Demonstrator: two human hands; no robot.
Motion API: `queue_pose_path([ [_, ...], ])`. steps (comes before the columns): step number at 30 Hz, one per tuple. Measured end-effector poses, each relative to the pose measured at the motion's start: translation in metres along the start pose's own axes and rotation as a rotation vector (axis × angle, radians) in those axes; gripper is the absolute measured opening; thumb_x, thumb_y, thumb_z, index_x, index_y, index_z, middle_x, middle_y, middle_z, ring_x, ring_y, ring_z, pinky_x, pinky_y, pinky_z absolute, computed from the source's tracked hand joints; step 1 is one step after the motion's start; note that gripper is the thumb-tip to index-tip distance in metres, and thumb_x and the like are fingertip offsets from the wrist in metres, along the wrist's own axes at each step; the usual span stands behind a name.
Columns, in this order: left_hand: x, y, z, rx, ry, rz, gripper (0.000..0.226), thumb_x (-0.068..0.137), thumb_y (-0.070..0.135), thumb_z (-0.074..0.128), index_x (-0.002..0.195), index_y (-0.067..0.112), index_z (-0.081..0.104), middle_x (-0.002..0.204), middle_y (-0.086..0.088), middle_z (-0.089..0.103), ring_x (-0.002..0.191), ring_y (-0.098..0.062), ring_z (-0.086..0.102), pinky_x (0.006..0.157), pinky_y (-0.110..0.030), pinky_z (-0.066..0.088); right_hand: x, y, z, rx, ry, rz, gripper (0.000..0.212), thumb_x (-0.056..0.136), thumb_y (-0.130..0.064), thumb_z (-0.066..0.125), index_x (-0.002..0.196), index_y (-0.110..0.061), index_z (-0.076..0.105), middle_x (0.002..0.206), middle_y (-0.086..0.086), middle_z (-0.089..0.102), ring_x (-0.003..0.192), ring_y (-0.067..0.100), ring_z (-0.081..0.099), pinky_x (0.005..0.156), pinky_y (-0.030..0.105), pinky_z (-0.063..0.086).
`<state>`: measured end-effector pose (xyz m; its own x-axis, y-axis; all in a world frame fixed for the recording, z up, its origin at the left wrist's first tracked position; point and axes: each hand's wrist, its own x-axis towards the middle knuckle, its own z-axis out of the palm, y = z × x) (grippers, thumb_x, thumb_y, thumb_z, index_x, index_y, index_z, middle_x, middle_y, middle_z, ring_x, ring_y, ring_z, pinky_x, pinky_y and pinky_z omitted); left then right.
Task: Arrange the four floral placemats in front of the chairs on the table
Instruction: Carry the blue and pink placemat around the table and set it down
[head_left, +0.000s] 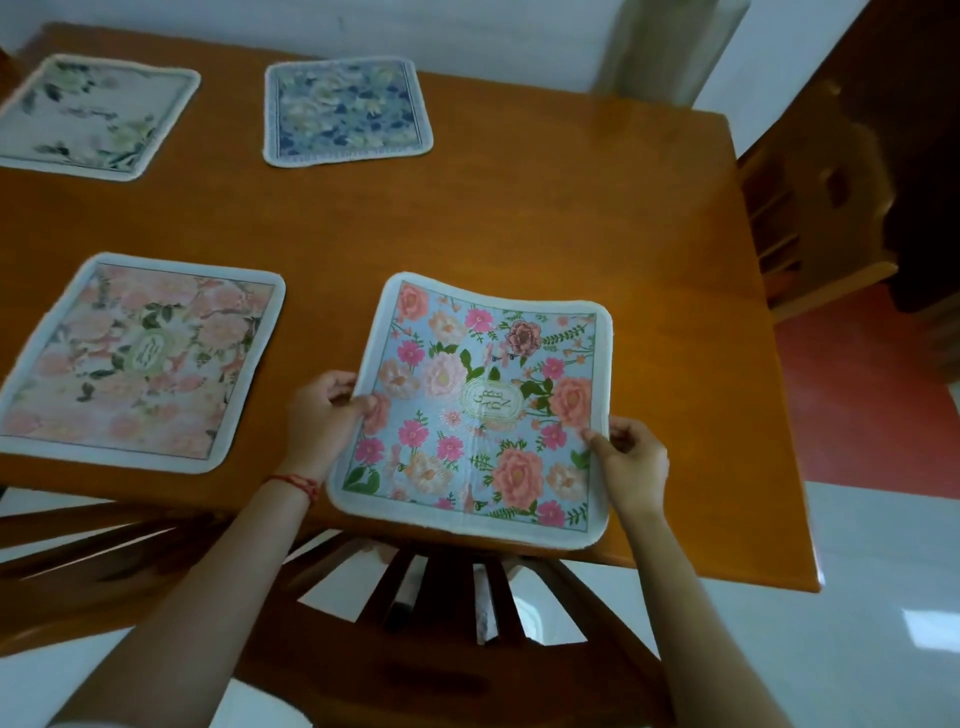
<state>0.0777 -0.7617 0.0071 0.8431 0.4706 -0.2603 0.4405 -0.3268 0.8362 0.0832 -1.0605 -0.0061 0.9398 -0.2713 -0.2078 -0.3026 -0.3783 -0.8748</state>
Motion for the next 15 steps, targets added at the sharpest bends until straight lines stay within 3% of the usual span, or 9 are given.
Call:
queue_pose_path([
  [7, 0.034, -0.016, 0.017, 0.008, -0.014, -0.076, 0.026, 0.077, 0.010, 0.071, 0.101, 0.004, 0.062, 0.095, -0.004, 0.063, 0.081, -0.022, 0.063, 0.070, -0.033, 0.052, 0.027, 0.015, 0.026, -0.038, 0.007, 0.044, 0.009, 0.083, -0.014, 0.065, 0.090, -0.014, 0.059, 0.080, -0.004, 0.064, 0.070, 0.007, 0.064, 0.052, 0.010, 0.051],
  [13, 0.049, -0.027, 0.026, 0.029, -0.030, -0.086, 0.020, 0.079, 0.010, 0.068, 0.097, 0.007, 0.060, 0.093, -0.002, 0.062, 0.079, -0.020, 0.061, 0.059, -0.023, 0.046, 0.038, 0.028, 0.041, -0.065, 0.016, 0.093, 0.012, 0.082, -0.015, 0.067, 0.092, -0.013, 0.061, 0.082, -0.001, 0.065, 0.072, 0.014, 0.065, 0.059, 0.024, 0.055],
  [15, 0.052, -0.030, 0.028, 0.046, -0.035, -0.091, 0.019, 0.079, 0.011, 0.068, 0.096, 0.008, 0.060, 0.092, -0.002, 0.062, 0.079, -0.020, 0.061, 0.058, -0.022, 0.045, 0.040, 0.031, 0.044, -0.082, 0.022, 0.098, 0.012, 0.083, -0.014, 0.066, 0.093, -0.011, 0.061, 0.082, -0.001, 0.065, 0.071, 0.014, 0.064, 0.056, 0.017, 0.052],
])
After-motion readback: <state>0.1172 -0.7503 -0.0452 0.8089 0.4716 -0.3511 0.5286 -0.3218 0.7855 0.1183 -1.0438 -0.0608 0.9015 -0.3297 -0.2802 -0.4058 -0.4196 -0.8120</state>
